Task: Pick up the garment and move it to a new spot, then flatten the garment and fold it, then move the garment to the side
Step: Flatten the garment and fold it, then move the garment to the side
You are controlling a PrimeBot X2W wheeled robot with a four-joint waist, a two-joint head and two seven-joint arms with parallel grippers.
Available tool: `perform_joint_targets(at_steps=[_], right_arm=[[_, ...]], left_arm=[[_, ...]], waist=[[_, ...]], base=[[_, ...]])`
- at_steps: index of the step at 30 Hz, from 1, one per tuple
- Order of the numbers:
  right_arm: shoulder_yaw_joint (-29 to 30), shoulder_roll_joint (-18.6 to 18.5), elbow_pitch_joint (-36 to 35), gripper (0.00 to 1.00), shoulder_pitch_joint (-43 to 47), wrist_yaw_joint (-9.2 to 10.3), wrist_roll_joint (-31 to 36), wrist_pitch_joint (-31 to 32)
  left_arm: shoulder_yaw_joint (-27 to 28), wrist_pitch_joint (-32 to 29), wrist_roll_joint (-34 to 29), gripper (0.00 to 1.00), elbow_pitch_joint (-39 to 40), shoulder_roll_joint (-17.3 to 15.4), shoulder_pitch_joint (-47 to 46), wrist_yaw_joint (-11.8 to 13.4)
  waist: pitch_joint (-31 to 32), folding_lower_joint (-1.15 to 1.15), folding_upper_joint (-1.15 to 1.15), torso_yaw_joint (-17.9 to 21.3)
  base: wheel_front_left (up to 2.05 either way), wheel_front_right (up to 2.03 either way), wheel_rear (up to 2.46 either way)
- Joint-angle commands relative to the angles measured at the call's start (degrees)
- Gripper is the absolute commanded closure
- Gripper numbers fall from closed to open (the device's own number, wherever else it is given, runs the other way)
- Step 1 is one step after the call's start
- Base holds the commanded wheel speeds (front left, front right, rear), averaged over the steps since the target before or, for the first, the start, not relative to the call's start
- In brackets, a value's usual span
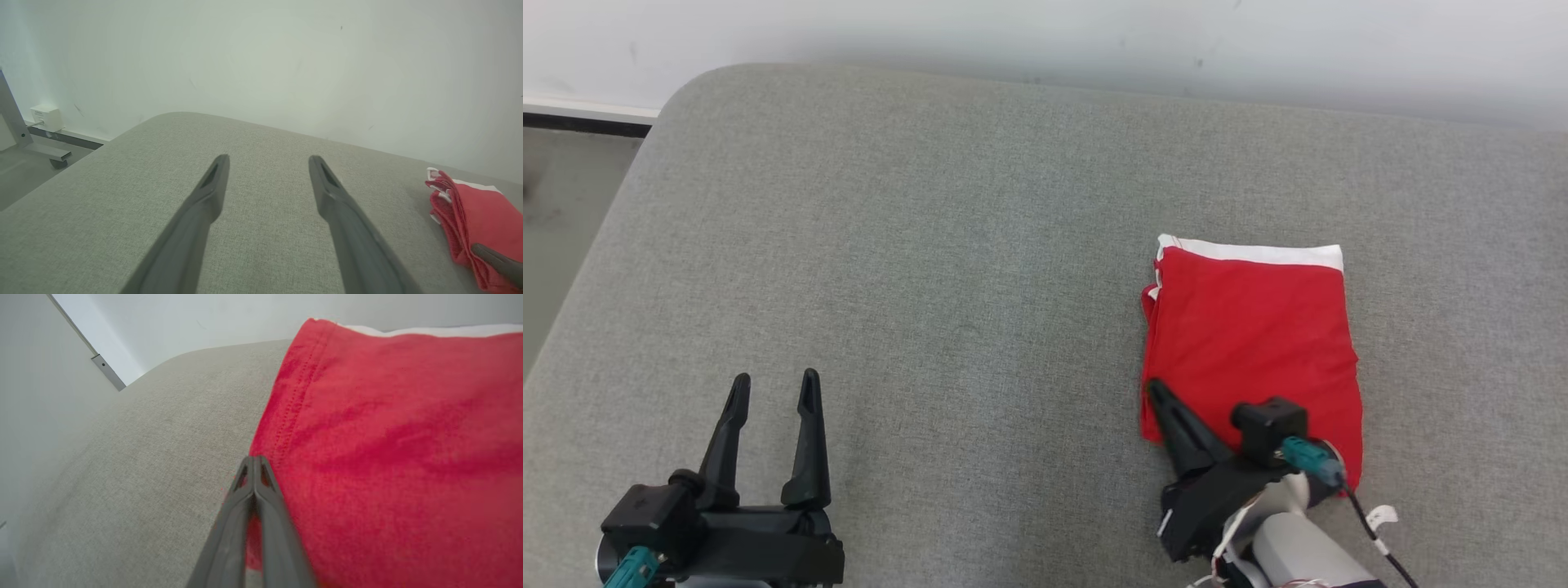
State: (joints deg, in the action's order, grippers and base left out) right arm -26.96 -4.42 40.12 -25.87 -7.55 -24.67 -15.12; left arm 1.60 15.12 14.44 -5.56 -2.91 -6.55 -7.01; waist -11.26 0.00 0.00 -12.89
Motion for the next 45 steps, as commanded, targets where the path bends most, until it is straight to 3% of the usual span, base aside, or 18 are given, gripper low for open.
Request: perform_joint_targets(at_steps=[1,8,15,25,27,28,34,45], right_arm=[[-0.44,0.36,-0.15,1.0,-0.35,0.15,0.38,0.01],[0.09,1.03,-4.61,1.0,-0.49,0.15,1.61,0.0],[8.11,-2.75,-15.81,1.0,5.12,0.15,4.57,0.0],[16.92,-6.84,-24.32,1.0,15.66,0.15,7.21,0.02],[18.08,-7.25,-25.59,0.4,17.96,0.15,7.94,0.01],[18.39,-7.36,-26.16,0.0,18.84,0.15,8.39,0.01],[19.78,-6.92,-28.77,0.0,22.79,0.15,9.61,0.02],[21.91,-6.05,-27.41,0.0,25.1,0.15,9.84,0.01]], left_arm=[[0.12,-0.02,0.46,0.0,-0.09,0.01,-0.39,0.06],[0.34,-0.02,-0.12,0.0,0.18,-0.01,-0.39,0.4],[2.24,-0.02,-1.95,0.0,-0.32,0.01,1.35,0.17],[3.8,-0.02,-4.13,0.0,-1.7,-0.02,4.17,-0.26],[3.74,-0.02,-4.71,0.0,-2.09,0.0,5.14,-0.33],[3.75,-0.02,-4.96,0.0,-2.26,-0.01,5.5,-0.36],[2.84,-0.02,-5.89,0.0,-2.64,-1.06,7.82,-0.36],[1.96,-0.02,-6.51,0.0,-0.99,-1.35,11.18,-0.38]], waist=[[-0.05,0.0,0.0,-0.06],[1.18,0.0,0.0,2.29],[4.43,0.0,0.0,8.61],[8.7,0.0,0.0,14.12],[9.8,0.0,0.0,14.48],[10.32,0.0,0.0,14.61],[11.65,0.0,0.0,14.9],[12.36,0.0,0.0,13.17]], base=[[0.0,0.0,0.0],[0.0,0.0,0.0],[0.0,0.0,0.0],[0.0,0.0,0.0],[0.0,0.0,0.0],[0.0,0.0,0.0],[0.0,0.0,0.0],[0.0,0.0,0.0]])
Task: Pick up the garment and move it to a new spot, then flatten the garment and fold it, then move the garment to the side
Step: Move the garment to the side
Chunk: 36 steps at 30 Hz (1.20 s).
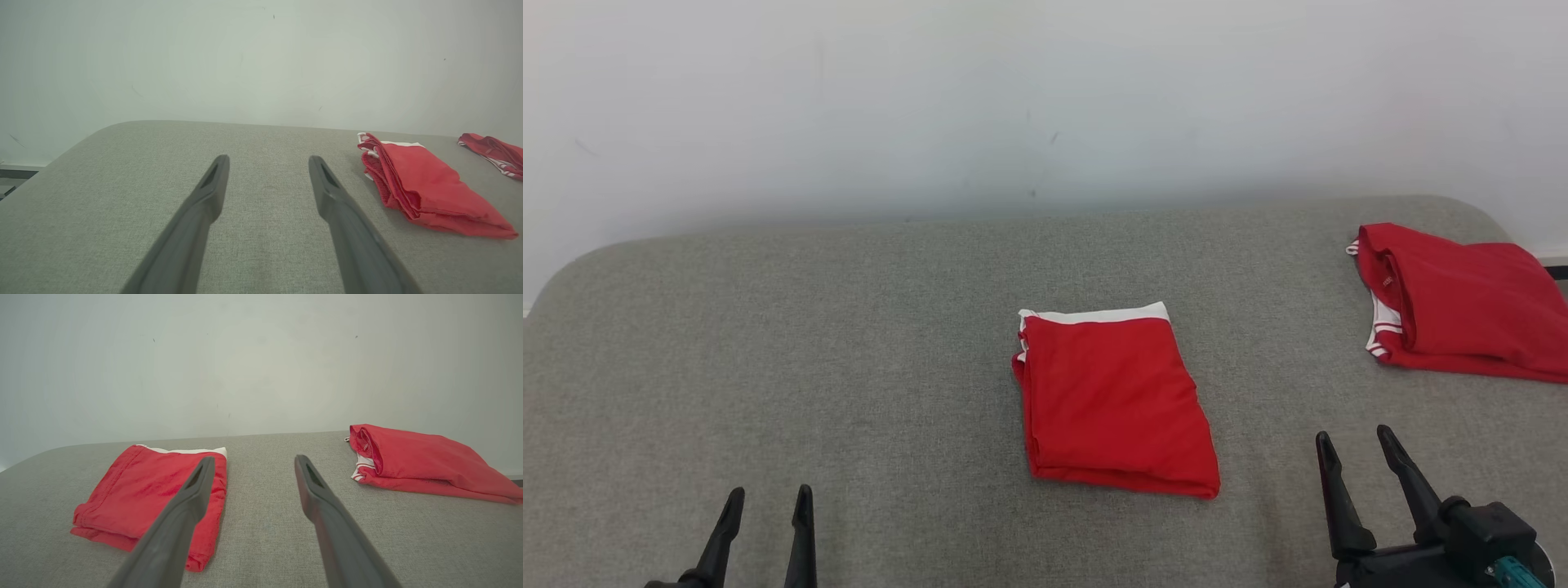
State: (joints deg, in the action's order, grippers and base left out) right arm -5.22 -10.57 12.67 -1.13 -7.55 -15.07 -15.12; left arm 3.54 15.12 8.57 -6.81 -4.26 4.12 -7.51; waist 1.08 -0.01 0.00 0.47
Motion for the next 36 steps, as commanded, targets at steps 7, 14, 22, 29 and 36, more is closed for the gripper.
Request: perform_joint_targets(at_steps=[7,14,22,29,36], right_arm=[[0.11,0.13,0.68,0.0,0.24,0.15,0.54,0.01],[0.11,-0.07,2.12,0.0,-0.47,0.15,0.79,0.04],[-2.63,-2.1,7.46,0.0,-9.48,0.15,1.32,3.97],[-5.05,-2.7,17.41,0.0,-21.4,0.15,-0.42,7.28],[-7.34,-2.93,27.8,0.0,-28.31,0.15,-1.05,7.52]], left_arm=[[0.02,-0.02,-0.88,0.0,0.32,0.12,0.67,0.1],[0.06,-0.02,-0.6,0.0,0.04,0.17,-0.06,0.09],[-0.89,-0.02,-0.34,0.0,0.14,0.47,-2.05,0.09],[-2.06,-0.02,0.46,0.0,-0.38,0.67,-5.29,0.09],[-3.32,-0.02,1.15,0.0,-0.72,0.89,-8.02,0.09]], waist=[[-0.13,0.01,0.0,-0.56],[-0.46,0.01,0.0,-1.02],[-2.42,0.01,0.0,-3.4],[-6.19,0.01,0.0,-6.78],[-9.59,0.01,0.0,-9.82]], base=[[0.0,0.0,0.0],[0.0,0.0,0.0],[0.0,0.0,0.0],[0.0,0.0,0.0],[0.0,0.0,0.0]])
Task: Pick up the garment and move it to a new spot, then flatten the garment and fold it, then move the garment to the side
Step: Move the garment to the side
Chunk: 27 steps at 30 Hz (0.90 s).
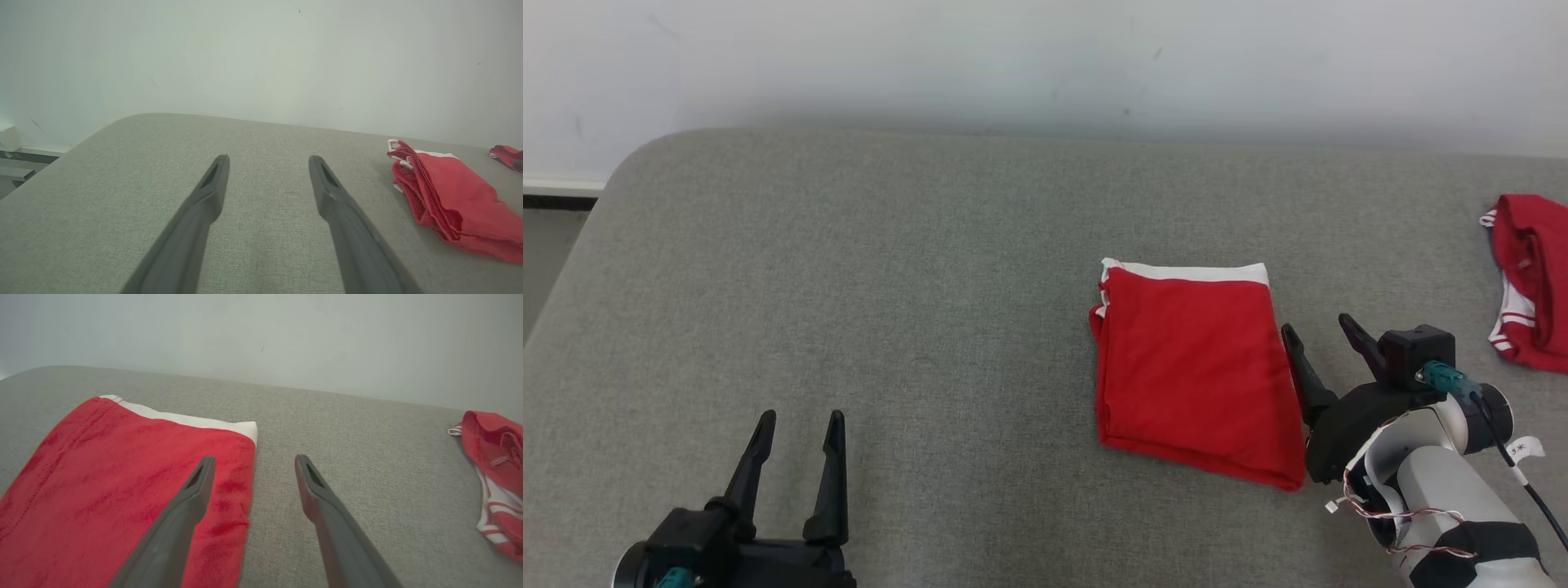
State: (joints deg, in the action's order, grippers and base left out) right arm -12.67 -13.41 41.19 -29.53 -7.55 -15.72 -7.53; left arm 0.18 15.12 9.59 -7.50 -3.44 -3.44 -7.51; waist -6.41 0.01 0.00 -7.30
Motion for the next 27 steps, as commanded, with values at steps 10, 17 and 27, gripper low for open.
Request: perform_joint_targets(at_steps=[10,17,27], right_arm=[[-4.36,1.16,13.65,0.0,-4.75,0.15,-2.42,-2.88],[-7.94,2.98,20.42,0.78,-5.39,0.15,-4.79,-2.18],[-19.06,-2.41,16.05,1.0,-14.6,0.16,-7.05,-2.96]], left_arm=[[-0.09,-0.02,0.58,0.0,-0.56,0.33,-2.33,0.09],[0.01,-0.02,0.2,0.0,-1.15,0.38,-3.11,0.09],[-0.54,-0.02,0.74,0.0,0.55,0.44,-5.03,0.08]], waist=[[-5.24,-0.01,0.0,-3.76],[-5.08,-0.01,0.0,-2.65],[-8.92,-0.01,0.0,2.53]], base=[[0.0,0.0,0.0],[0.0,0.0,0.0],[0.0,0.0,0.0]])
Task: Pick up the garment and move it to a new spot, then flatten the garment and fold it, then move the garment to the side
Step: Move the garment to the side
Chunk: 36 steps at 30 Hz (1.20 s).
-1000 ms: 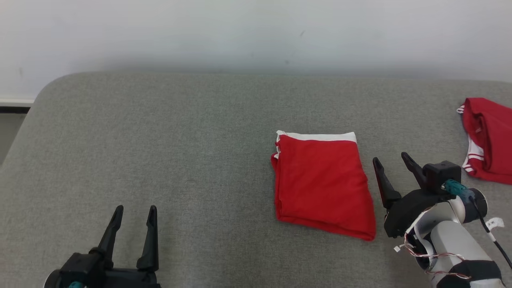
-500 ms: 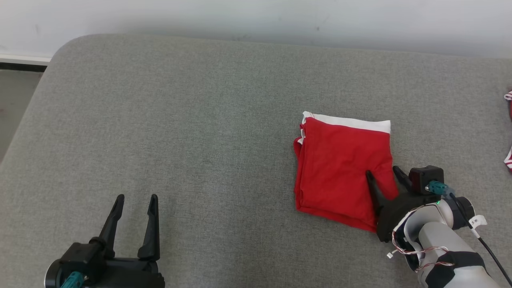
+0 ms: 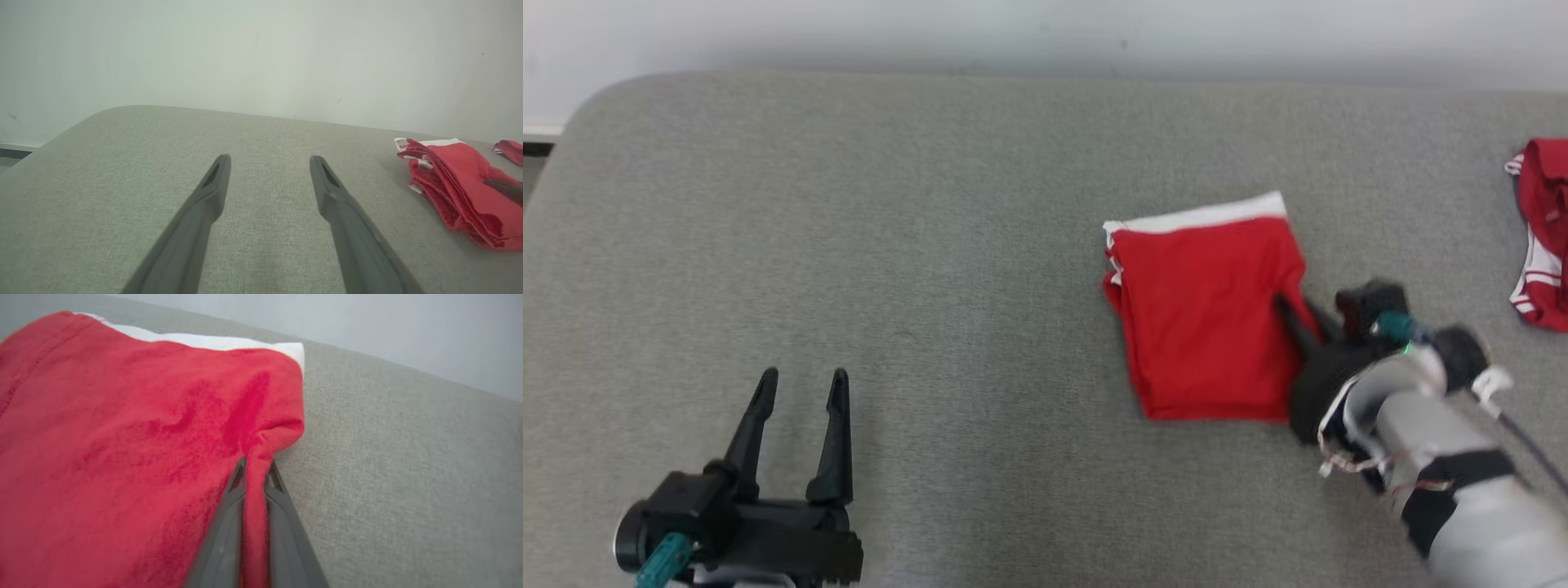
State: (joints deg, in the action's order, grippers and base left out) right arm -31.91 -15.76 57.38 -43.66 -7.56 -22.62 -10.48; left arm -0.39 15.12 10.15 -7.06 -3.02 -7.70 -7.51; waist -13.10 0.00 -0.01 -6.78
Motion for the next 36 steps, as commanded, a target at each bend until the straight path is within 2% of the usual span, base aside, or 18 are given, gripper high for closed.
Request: perform_joint_targets(at_steps=[1,10,13,14,21,25,30,36], right_arm=[[-1.39,-1.23,-1.03,1.0,-1.79,0.17,0.04,0.4],[-9.63,-15.71,-12.08,1.0,-12.83,0.17,-4.12,3.43],[-9.92,-20.98,-15.12,1.0,-15.42,0.17,-5.84,4.02],[-9.92,-20.98,-15.12,1.0,-15.42,0.17,-5.84,4.02],[-8.59,-29.07,-18.58,1.0,-19.08,0.17,-9.63,5.59],[-7.29,-31.55,-17.49,1.0,-20.66,0.18,-10.15,6.91],[-6.48,-34.17,-15.82,1.0,-23.05,0.18,-9.49,7.84],[-6.21,-34.25,-11.95,1.0,-27.0,0.18,-6.86,9.19]], left_arm=[[-0.09,-0.03,0.13,0.0,0.49,0.02,-1.27,0.08],[-0.11,-0.02,-0.06,0.0,4.21,-1.98,-6.0,0.09],[0.6,-0.02,-0.07,0.0,6.12,-3.13,-6.55,0.09],[0.6,-0.02,-0.07,0.0,6.12,-3.13,-6.55,0.09],[2.3,-0.02,-0.81,0.0,10.65,-6.52,-5.41,0.09],[2.63,-0.03,-1.26,0.0,13.46,-8.08,-4.5,0.09],[2.74,-0.03,-1.66,0.0,16.44,-8.77,-3.35,0.09],[2.5,-0.18,-1.45,0.0,17.76,-8.93,-2.76,0.07]], waist=[[-3.38,0.0,0.01,2.79],[-14.09,0.0,0.01,10.17],[-17.06,0.0,0.01,12.92],[-17.06,0.0,0.01,12.92],[-22.43,0.0,0.01,18.99],[-24.27,0.0,0.01,21.38],[-26.03,0.0,0.01,22.28],[-27.69,0.0,0.01,22.08]], base=[[0.0,0.0,0.0],[0.0,0.0,0.0],[0.0,0.0,0.0],[0.0,0.0,0.0],[0.0,0.0,0.0],[0.0,0.0,0.0],[0.0,0.0,0.0],[0.0,0.0,0.0]])
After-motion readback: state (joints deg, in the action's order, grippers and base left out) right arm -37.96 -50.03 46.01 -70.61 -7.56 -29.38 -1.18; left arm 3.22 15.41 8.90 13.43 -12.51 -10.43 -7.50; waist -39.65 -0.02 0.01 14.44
